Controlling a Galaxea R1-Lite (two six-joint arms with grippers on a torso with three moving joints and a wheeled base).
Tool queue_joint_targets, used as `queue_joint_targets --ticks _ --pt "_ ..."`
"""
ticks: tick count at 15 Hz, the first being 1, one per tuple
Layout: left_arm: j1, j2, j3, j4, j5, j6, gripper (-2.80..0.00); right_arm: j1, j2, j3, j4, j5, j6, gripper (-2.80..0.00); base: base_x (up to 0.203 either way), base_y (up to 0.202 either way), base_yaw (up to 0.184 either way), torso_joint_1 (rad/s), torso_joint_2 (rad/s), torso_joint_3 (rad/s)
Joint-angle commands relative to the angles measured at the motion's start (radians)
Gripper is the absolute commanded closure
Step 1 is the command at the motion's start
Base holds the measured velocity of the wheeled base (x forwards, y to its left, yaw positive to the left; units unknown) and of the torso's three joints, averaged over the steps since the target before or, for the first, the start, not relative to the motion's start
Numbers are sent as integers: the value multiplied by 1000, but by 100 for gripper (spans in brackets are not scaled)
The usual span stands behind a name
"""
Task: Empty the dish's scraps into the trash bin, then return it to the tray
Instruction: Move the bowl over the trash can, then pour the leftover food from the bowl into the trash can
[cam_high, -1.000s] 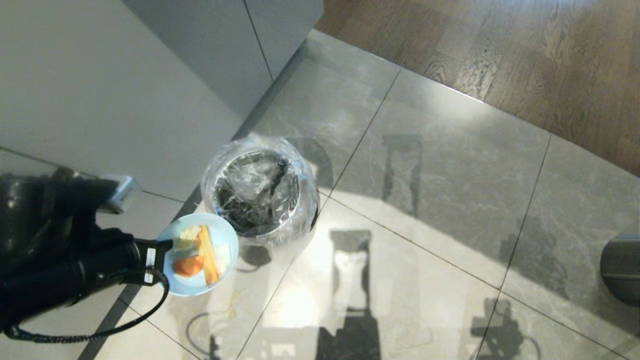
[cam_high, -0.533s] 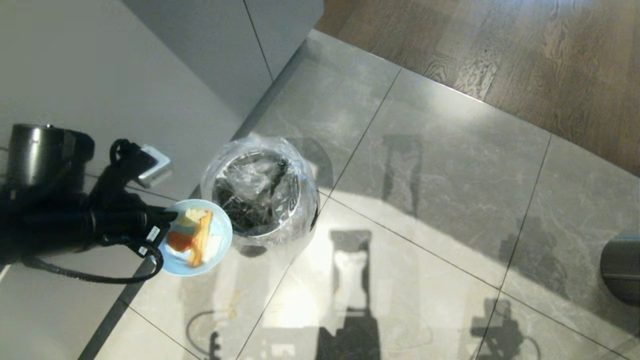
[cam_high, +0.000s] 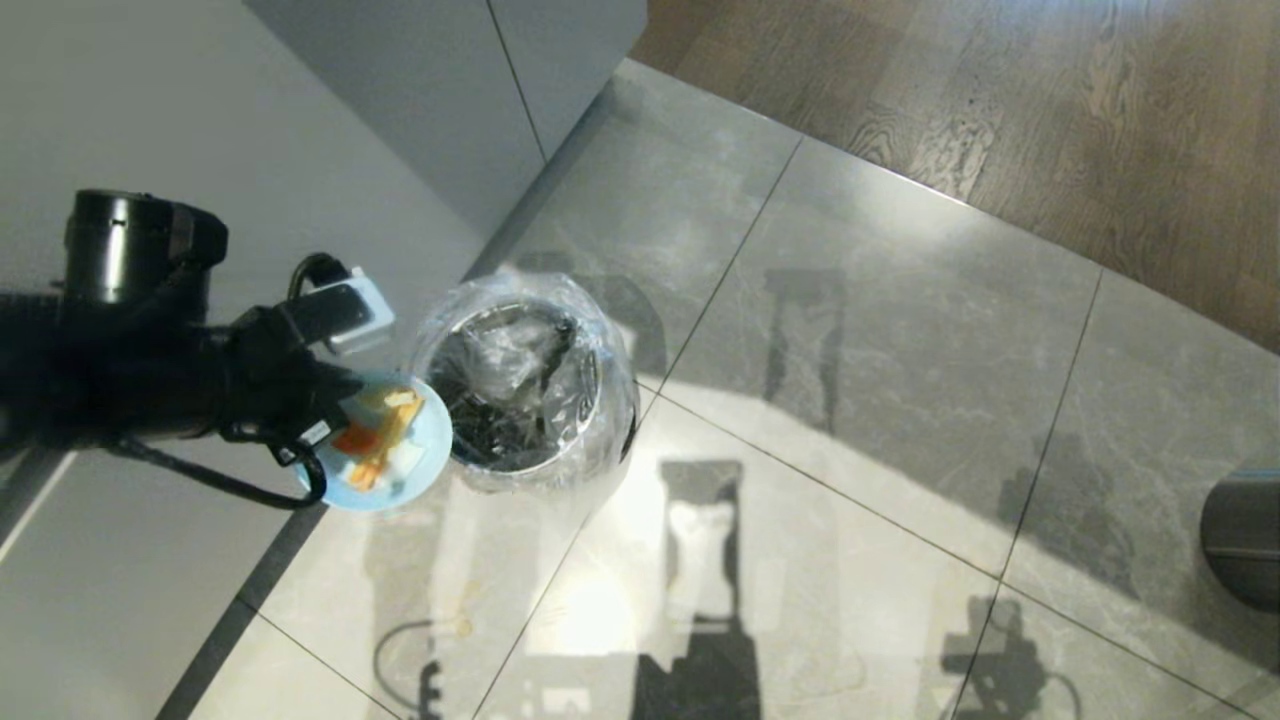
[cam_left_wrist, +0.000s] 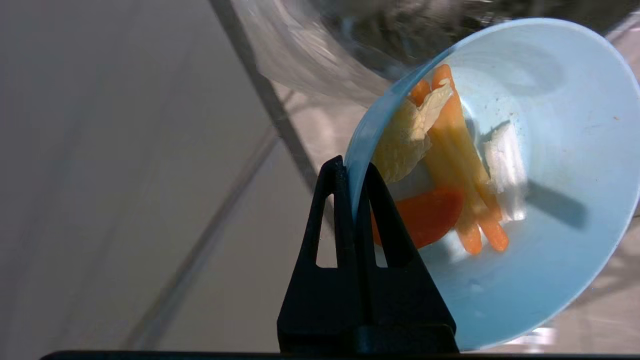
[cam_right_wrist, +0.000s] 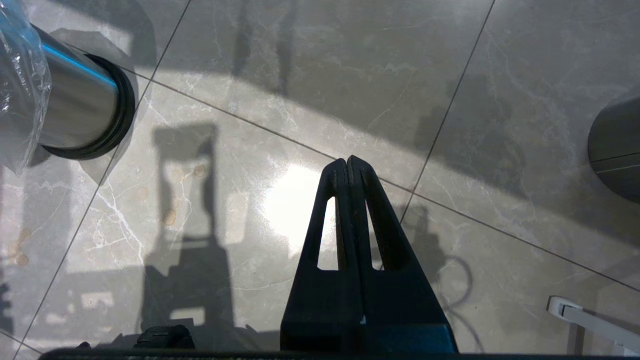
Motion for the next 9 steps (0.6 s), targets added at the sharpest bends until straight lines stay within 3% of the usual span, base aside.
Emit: queue_joint_targets --ticks 1,9 --pt "-22 43 -76 0 17 69 0 0 0 0 0 -1 1 0 0 0 0 0 0 0" --pt "-200 37 -106 0 22 93 0 0 0 -1 0 0 1 0 0 0 0 0 0 0"
